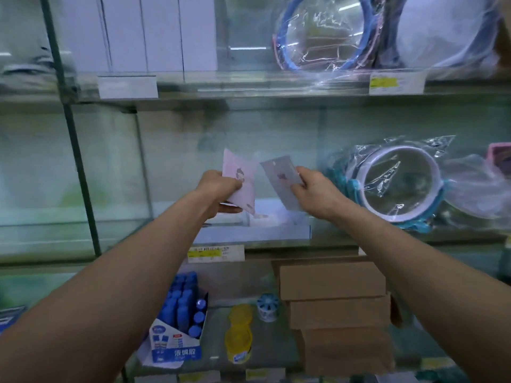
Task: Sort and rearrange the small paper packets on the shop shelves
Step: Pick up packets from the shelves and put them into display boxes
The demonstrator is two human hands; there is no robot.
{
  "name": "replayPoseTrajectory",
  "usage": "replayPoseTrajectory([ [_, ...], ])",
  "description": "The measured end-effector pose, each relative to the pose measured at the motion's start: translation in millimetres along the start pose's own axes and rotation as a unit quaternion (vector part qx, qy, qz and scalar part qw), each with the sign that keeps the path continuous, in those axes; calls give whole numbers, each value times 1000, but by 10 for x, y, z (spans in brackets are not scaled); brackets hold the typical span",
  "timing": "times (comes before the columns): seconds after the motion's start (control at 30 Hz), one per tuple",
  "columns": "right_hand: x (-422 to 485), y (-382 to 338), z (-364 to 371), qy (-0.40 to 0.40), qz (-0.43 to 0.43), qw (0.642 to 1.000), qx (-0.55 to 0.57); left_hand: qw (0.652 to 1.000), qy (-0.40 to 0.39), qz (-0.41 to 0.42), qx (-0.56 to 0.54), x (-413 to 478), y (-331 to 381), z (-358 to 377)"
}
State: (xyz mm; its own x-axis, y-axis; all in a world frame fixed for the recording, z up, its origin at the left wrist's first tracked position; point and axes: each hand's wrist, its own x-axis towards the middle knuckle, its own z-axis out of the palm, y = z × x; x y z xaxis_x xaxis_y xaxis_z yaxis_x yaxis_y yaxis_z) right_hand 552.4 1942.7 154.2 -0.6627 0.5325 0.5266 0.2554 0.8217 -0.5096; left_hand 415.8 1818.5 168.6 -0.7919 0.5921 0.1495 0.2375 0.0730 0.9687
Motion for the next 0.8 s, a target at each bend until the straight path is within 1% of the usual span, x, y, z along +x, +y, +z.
replayPoseTrajectory([
  [0.07,81,30,52,-29,-15,998,48,1000,9,-4,4,46,-24,4],
  [0.13,162,75,133,-38,-29,997,59,1000,15,-2,1,106,-60,-11],
  [0.33,439,211,329,6,-30,999,38,999,12,-23,40,227,-109,-89],
  [0.4,489,189,370,11,-44,998,35,999,13,-45,21,285,-109,-120],
  [0.5,572,125,483,-25,-76,996,29,997,-24,-78,-3,367,-105,-150],
  [0.6,631,74,585,-59,-87,991,85,995,-54,-86,-14,470,-143,-178],
  [0.67,664,73,623,-82,-62,985,137,994,-54,-95,-29,513,-185,-212],
  [0.8,706,149,695,-135,50,971,194,992,-22,-107,-70,641,-324,-345],
])
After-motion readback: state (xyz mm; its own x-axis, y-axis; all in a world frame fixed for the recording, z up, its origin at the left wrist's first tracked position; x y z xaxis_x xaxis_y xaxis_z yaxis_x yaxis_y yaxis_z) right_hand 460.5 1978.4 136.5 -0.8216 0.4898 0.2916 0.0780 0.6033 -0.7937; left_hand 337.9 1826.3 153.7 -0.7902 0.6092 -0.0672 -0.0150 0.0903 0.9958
